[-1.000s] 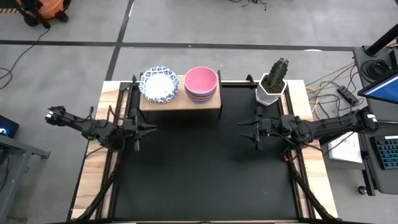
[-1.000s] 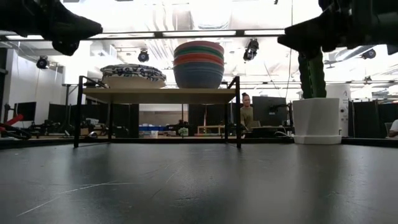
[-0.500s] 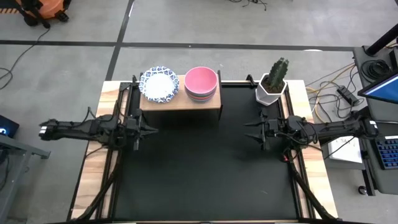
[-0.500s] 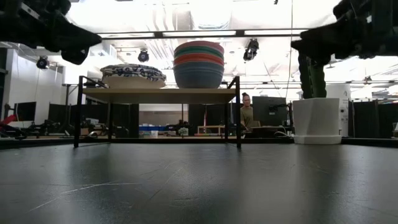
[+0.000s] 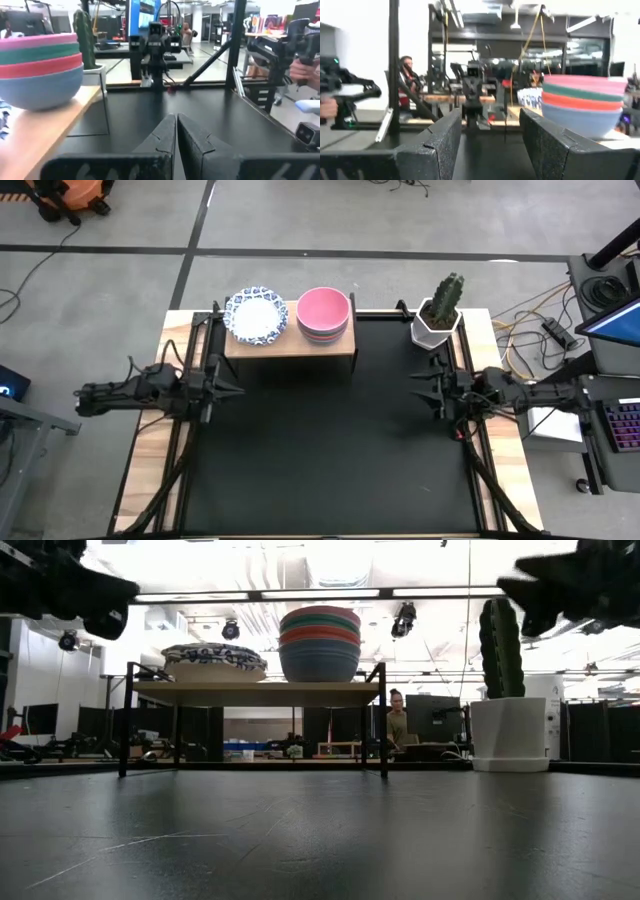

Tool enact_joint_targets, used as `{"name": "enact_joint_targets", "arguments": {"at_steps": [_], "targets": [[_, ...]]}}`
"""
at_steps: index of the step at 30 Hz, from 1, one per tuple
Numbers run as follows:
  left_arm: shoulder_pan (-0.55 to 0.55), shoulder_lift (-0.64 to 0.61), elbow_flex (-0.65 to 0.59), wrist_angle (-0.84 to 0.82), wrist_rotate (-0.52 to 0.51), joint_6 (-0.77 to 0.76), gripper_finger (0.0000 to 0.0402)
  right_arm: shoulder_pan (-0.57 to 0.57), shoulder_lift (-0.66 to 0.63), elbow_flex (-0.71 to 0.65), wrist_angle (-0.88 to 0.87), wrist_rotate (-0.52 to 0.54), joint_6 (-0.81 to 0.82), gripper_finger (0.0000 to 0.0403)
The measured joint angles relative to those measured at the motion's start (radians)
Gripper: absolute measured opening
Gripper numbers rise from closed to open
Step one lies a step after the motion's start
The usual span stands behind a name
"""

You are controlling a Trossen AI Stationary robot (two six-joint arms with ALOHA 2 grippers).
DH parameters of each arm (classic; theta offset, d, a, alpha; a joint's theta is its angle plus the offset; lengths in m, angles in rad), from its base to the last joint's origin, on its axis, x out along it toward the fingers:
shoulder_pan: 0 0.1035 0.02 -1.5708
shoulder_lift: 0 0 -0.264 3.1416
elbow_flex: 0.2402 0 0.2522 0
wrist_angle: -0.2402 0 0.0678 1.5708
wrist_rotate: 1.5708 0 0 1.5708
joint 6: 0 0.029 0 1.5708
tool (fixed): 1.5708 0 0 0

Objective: Place and stack bowls onto a shelf
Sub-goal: Return to Home Position

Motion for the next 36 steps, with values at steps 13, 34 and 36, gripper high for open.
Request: {"name": "enact_joint_targets", "arguments": {"at_steps": [13, 34, 36], "targets": [[0.000, 0.002, -0.144, 0.065, -0.003, -0.141, 0.0000, 0.000, -0.041, -0.003, -0.171, -0.006, -0.024, 0.0149], [0.000, 0.007, -0.144, 0.059, -0.008, -0.240, 0.0000, 0.000, -0.029, -0.004, -0.270, 0.144, 0.112, 0.0134], [0.000, 0.007, -0.144, 0.059, -0.008, -0.239, 0.0000, 0.000, -0.028, -0.004, -0.269, 0.144, 0.112, 0.0135]]}}
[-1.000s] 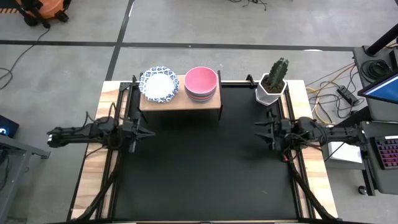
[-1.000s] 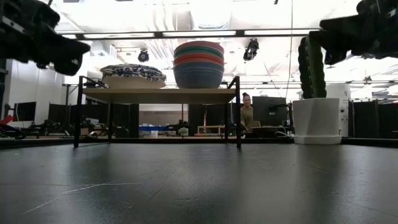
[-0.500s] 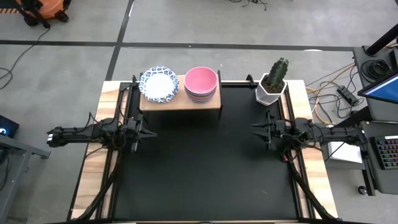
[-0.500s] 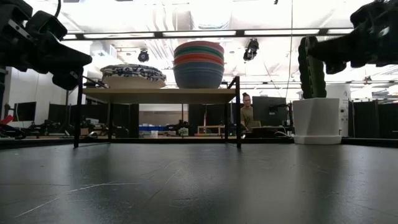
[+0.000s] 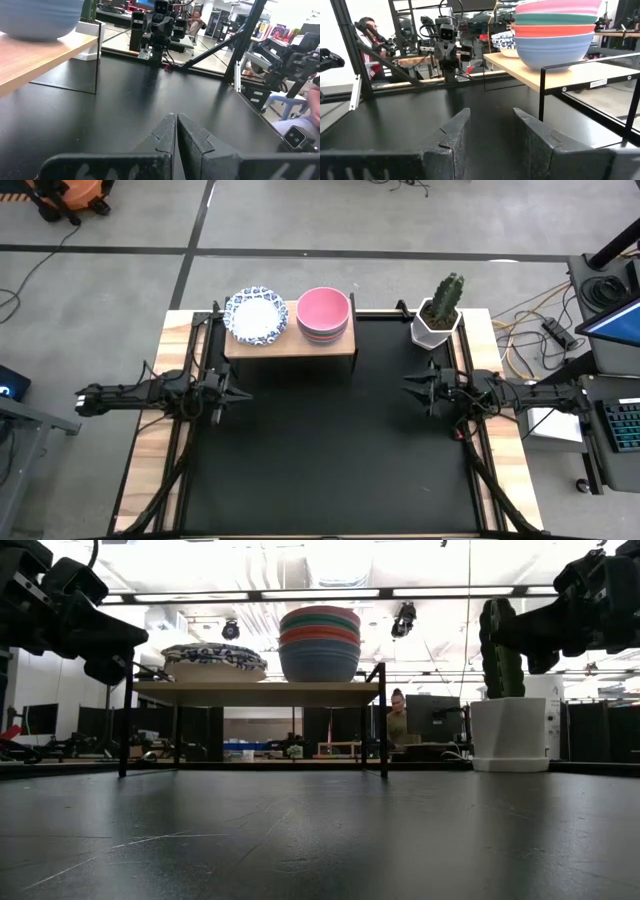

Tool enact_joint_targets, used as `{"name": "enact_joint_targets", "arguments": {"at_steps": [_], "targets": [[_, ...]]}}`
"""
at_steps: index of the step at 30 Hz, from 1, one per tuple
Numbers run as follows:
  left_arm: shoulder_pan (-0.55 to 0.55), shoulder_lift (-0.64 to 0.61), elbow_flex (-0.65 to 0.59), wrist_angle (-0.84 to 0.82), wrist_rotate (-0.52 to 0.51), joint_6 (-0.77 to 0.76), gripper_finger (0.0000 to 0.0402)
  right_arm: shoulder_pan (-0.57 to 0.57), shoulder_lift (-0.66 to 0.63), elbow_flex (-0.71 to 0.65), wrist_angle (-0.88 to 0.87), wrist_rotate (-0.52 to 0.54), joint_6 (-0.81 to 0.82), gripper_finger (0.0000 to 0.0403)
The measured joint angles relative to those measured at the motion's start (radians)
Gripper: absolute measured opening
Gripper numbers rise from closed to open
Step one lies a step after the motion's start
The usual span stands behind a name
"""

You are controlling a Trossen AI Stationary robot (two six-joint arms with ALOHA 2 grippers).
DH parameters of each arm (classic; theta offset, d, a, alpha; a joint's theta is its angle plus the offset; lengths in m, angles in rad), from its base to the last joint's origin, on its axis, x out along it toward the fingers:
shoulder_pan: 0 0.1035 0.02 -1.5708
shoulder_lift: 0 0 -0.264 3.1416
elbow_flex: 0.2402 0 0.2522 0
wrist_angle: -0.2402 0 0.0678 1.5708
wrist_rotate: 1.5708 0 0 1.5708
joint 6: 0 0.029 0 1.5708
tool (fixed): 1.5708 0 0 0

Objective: Place and stack bowls onto a shelf
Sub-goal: Return to Home Position

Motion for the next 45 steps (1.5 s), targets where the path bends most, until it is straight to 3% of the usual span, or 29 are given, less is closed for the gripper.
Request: {"name": "enact_joint_targets", "arguments": {"at_steps": [34, 45], "targets": [[0.000, 0.000, 0.000, -0.002, 0.000, 0.000, 0.0000, 0.000, 0.000, -0.001, 0.001, 0.000, 0.000, 0.0123], [0.000, 0.000, 0.000, -0.002, 0.000, 0.000, 0.0000, 0.000, 0.000, -0.001, 0.001, 0.000, 0.000, 0.0136]]}}
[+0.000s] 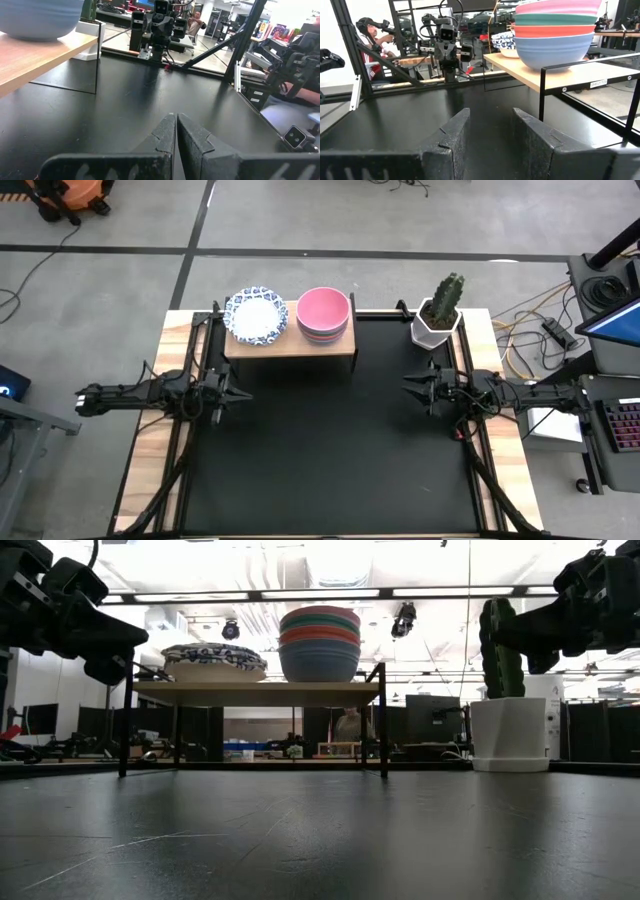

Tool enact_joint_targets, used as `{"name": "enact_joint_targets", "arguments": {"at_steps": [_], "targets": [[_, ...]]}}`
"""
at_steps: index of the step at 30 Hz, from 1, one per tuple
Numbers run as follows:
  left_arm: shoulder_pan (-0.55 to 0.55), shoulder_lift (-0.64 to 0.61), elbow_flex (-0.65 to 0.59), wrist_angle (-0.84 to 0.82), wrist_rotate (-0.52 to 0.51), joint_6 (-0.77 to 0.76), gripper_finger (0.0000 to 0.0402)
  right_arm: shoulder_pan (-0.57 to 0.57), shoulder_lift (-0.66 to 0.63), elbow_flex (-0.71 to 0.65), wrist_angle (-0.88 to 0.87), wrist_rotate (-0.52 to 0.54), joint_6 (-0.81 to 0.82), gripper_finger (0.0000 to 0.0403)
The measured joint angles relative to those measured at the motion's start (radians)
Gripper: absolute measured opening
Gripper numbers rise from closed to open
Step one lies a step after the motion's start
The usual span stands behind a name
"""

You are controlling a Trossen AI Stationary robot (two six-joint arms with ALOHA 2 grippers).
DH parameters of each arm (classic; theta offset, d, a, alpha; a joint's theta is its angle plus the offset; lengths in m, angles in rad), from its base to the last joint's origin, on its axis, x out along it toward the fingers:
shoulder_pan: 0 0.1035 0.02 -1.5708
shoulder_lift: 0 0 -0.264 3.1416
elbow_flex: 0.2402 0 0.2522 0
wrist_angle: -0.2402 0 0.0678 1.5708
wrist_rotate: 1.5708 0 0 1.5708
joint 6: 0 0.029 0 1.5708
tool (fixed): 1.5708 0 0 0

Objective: Place and stack bowls onto a shelf
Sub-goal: Return to Home Position

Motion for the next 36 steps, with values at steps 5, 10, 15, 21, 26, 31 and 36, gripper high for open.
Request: {"name": "enact_joint_targets", "arguments": {"at_steps": [5, 10, 15, 21, 26, 31, 36], "targets": [[0.000, 0.000, 0.000, 0.000, 0.000, 0.000, 0.0000, 0.000, 0.000, 0.000, 0.000, 0.000, 0.000, 0.0135], [0.000, 0.000, 0.000, 0.001, 0.000, 0.000, 0.0000, 0.000, 0.000, 0.000, 0.000, 0.000, 0.000, 0.0128], [0.000, 0.000, 0.000, 0.002, 0.000, 0.000, 0.0000, 0.000, 0.000, 0.000, 0.000, 0.000, 0.000, 0.0123], [0.000, 0.000, 0.000, 0.003, 0.000, 0.000, 0.0000, 0.000, 0.000, 0.000, 0.000, 0.000, 0.000, 0.0125], [0.000, 0.000, 0.000, 0.004, 0.000, 0.000, 0.0000, 0.000, 0.000, 0.000, 0.000, 0.000, 0.000, 0.0132], [0.000, 0.000, 0.000, 0.004, 0.001, 0.000, 0.0000, 0.000, 0.000, 0.000, 0.000, 0.000, 0.000, 0.0137], [0.000, 0.000, 0.000, 0.005, 0.001, 0.000, 0.0000, 0.000, 0.000, 0.000, 0.000, 0.000, 0.000, 0.0137]]}}
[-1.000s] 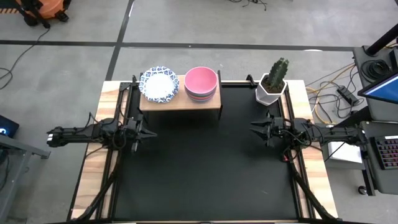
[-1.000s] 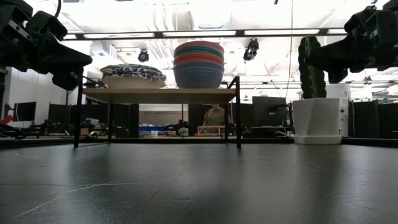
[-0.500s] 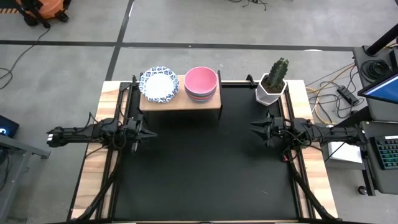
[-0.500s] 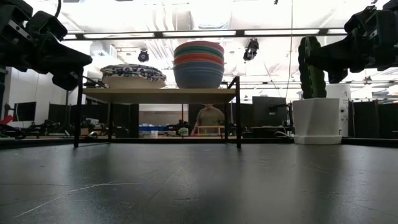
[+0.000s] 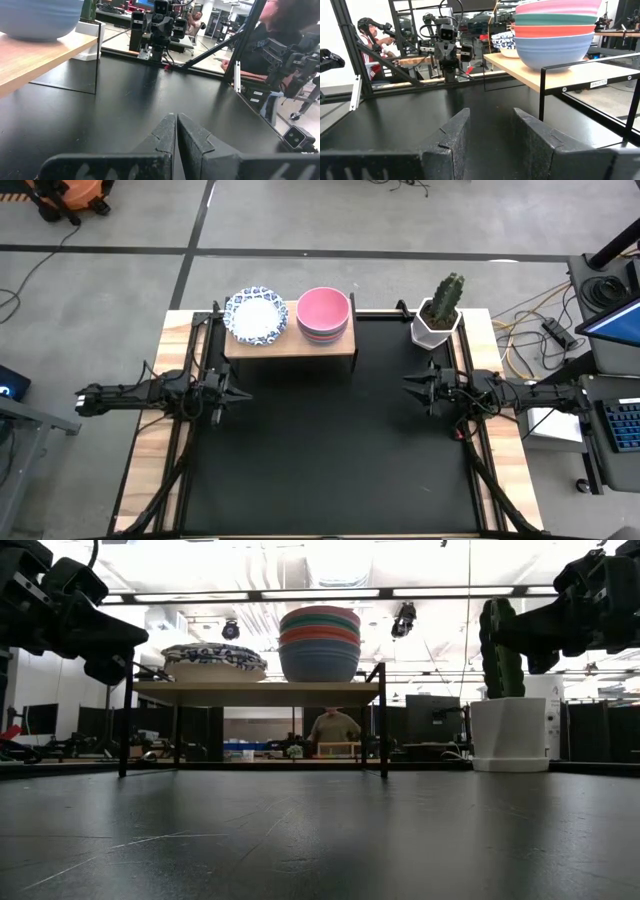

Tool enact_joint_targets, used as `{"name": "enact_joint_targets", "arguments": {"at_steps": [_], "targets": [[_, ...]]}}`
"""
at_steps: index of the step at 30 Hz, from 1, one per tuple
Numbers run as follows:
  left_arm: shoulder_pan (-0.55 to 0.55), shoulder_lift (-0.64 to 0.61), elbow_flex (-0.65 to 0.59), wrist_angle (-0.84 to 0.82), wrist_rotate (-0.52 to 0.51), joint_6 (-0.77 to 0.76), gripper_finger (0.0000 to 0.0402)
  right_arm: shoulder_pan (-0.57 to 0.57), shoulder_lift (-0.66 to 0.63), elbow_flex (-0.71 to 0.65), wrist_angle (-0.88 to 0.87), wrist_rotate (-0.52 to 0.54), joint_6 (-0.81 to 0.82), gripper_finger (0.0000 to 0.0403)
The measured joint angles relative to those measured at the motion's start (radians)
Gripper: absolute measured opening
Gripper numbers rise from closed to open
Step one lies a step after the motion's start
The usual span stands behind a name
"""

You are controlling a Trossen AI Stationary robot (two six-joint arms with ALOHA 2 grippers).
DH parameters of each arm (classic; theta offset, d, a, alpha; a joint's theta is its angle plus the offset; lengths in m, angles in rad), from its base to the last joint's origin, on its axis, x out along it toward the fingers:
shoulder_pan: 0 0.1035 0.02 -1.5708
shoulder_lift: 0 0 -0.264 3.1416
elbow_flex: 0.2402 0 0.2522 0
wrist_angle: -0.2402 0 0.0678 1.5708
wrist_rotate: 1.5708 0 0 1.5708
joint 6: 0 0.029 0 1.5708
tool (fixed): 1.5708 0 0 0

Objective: Place and stack bowls onto a shelf
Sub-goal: Return to Home Position

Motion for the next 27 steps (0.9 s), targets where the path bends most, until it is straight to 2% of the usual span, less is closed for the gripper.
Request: {"name": "enact_joint_targets", "arguments": {"at_steps": [13, 27], "targets": [[0.000, 0.000, 0.000, 0.000, 0.000, 0.000, 0.0000, 0.000, 0.000, 0.000, 0.000, 0.000, 0.000, 0.0123], [0.000, 0.000, 0.000, 0.000, 0.000, 0.000, 0.0000, 0.000, 0.000, 0.000, 0.000, 0.000, 0.000, 0.0136]]}}
